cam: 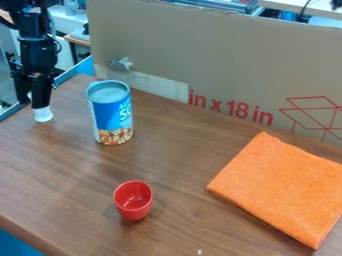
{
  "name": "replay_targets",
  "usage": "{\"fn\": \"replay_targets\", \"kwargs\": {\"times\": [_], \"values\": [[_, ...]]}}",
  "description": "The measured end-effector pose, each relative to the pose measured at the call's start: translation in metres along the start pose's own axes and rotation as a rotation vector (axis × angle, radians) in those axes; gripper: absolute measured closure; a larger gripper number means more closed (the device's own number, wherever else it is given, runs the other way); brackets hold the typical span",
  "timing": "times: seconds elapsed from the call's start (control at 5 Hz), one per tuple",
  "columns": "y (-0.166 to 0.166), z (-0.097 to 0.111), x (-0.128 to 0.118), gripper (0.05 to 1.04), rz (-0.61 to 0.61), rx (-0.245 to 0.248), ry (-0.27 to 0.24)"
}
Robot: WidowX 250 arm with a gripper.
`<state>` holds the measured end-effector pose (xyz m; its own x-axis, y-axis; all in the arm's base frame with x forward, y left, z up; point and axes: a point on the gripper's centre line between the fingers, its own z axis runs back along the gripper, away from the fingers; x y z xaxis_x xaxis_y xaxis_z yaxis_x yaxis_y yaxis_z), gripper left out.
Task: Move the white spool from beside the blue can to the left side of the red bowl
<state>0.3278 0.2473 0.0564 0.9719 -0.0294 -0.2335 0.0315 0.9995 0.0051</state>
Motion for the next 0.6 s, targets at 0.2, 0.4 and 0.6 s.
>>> {"fn": "replay_targets", "kwargs": {"times": [0.2,0.4,0.6], "values": [[-0.002,0.000,0.001,0.492,0.002,-0.006,-0.013],[-0.024,0.016,-0.019,0.492,-0.048,-0.046,-0.054],[-0.055,0.049,-0.064,0.492,-0.076,0.022,-0.078]]}}
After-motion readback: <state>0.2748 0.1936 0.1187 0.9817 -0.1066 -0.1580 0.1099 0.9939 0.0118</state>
